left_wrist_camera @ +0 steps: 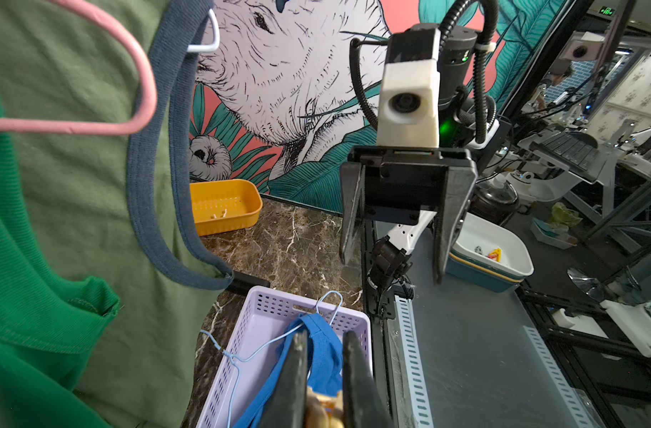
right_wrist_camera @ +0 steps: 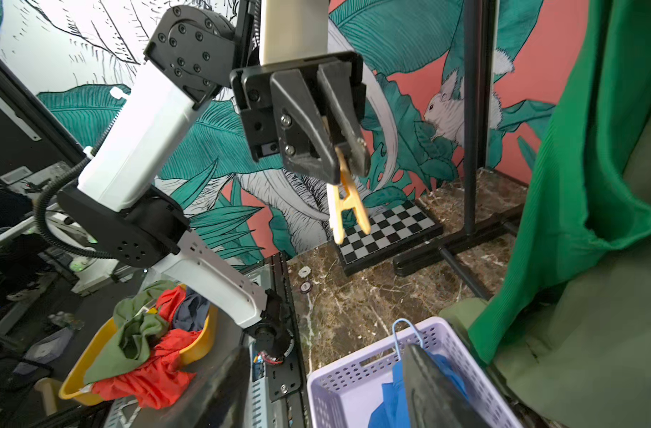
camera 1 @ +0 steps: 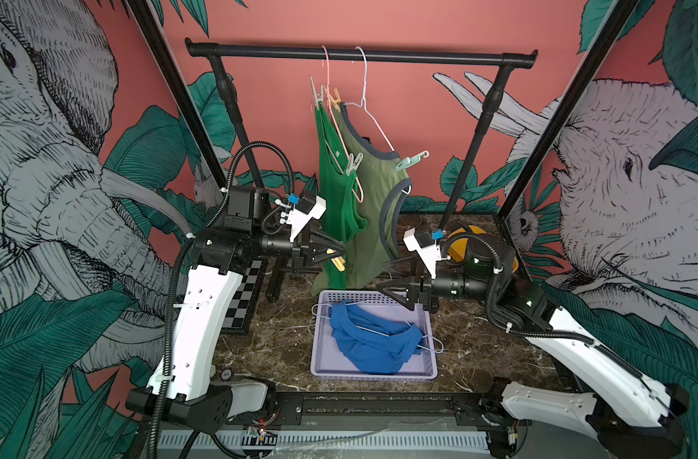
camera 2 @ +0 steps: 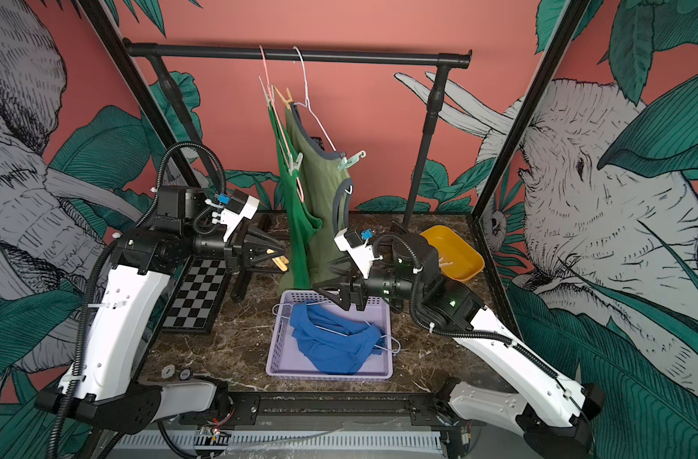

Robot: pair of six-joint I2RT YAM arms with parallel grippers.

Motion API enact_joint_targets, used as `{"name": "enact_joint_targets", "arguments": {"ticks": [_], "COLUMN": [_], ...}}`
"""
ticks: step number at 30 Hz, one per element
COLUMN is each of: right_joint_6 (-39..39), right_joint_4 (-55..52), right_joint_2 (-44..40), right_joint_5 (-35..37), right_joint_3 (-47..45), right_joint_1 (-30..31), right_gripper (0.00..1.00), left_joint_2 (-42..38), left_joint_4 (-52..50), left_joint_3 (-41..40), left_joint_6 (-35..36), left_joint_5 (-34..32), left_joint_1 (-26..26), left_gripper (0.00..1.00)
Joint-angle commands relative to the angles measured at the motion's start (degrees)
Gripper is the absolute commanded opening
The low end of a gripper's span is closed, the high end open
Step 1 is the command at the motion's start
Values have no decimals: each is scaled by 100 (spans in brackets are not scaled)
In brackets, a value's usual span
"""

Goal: Remove the clothespins securing tank tops to the hanger
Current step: Place the clothespin in the storage box.

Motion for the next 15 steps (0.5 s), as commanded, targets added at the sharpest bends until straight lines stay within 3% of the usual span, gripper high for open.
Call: {"name": "enact_joint_targets", "arguments": {"ticks": [1,15], "right_joint_6": [-333,-595], "right_joint_4": [262,298], "right_joint_2": [230,1423], "right_joint_5": [603,261], "right_joint_3": [293,1522], "right_joint_1": [131,391], "right_gripper": [65,66], "left_joint_2": [-116,-105], "left_joint_4": [204,388], "left_joint_3": [61,-95], "left_joint_6": [-277,-445], "left_joint_5": [434,586], "left_joint_1": [-31,-31], "left_gripper": [0,0]}}
